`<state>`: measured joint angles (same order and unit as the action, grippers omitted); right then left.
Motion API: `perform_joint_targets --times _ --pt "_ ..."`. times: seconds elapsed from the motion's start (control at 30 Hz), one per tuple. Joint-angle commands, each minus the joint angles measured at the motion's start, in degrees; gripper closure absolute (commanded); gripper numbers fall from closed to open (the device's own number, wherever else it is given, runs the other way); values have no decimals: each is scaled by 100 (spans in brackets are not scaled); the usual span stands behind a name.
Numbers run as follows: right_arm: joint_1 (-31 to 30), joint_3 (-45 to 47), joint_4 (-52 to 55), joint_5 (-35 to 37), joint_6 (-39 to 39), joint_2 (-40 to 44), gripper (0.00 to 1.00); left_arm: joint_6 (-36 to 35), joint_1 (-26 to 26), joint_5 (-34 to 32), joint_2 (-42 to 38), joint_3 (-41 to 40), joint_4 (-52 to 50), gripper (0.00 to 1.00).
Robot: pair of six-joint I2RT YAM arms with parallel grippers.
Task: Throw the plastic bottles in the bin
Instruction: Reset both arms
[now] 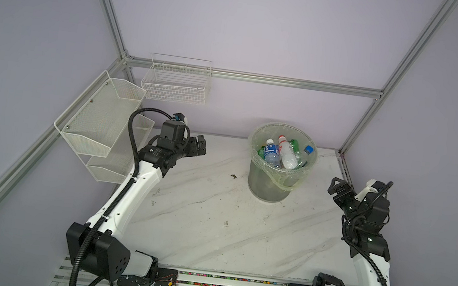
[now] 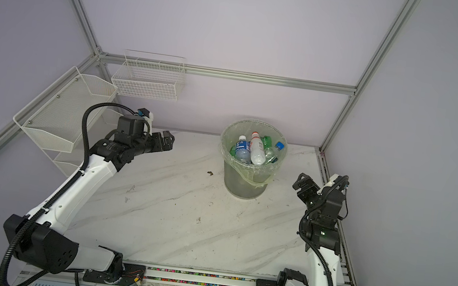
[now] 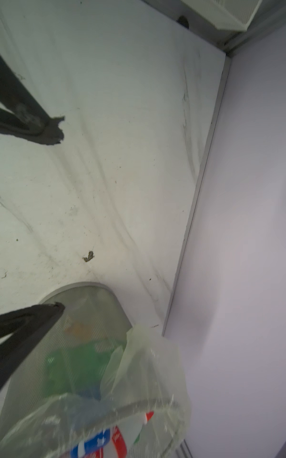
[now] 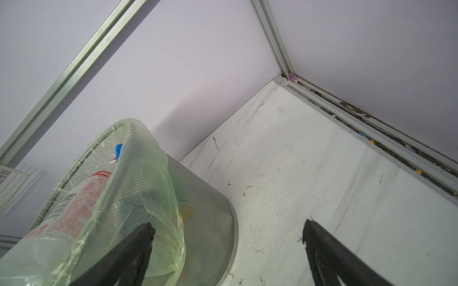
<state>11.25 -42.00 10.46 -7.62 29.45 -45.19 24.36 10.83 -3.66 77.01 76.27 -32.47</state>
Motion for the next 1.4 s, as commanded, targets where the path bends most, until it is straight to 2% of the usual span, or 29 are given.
perform_joint_targets --times 0.0,0.17,0.27,0.47,0.57,0.63,0.83,1.0,1.23,1.37 --pt "7 166 -386 358 133 -98 3 -239 -301 -634 -371 -1064 1249 0" --pt "2 259 -519 726 174 -298 3 -244 -674 -846 -293 -1702 1576 0" --pt "7 352 -688 956 181 -315 3 -143 -719 -1564 -173 -1919 1648 0" --pt "1 618 -1143 1503 292 -200 3 -844 -740 -2263 -32 -2736 2835 0" --pt "0 626 -1379 1720 322 -182 3 -1647 -773 -2190 38 -3350 3780 0" --pt "2 603 -1561 1834 316 -217 3 -1779 -869 -2427 51 -3716 4320 0" --pt "-8 634 -2078 2361 345 -548 3 -1887 -1118 -1647 128 -4879 6779 0" --pt "-144 754 -2780 2608 -7 -951 3 -1566 -1240 -1788 613 -4892 6856 0" --pt "-535 1419 -4406 2981 -454 -1297 3 -2042 -1295 -677 1021 -5161 7828 0" --pt "-891 1656 -5128 3483 -1030 -1643 3 -2105 -1292 -541 1158 -5404 8416 0"
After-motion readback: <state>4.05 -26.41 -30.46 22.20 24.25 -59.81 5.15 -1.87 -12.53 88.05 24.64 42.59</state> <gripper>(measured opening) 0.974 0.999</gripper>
